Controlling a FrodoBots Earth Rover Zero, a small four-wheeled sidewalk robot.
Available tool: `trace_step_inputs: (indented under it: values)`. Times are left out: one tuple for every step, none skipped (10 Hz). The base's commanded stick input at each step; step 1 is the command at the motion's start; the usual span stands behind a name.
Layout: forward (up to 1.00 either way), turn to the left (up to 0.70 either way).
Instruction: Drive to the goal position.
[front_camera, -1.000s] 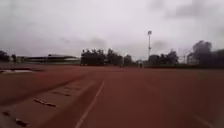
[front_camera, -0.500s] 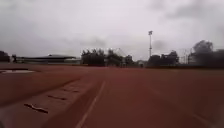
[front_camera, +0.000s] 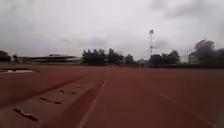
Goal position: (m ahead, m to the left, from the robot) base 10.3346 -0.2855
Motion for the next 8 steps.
trace_step_inputs:
  values:
    - [0.50,0.00]
    - [0.50,0.00]
    - [0.50,0.00]
    - [0.50,0.00]
    - [0.50,0.00]
    - [0.50,0.00]
    - [0.50,0.00]
    - [0.50,0.00]
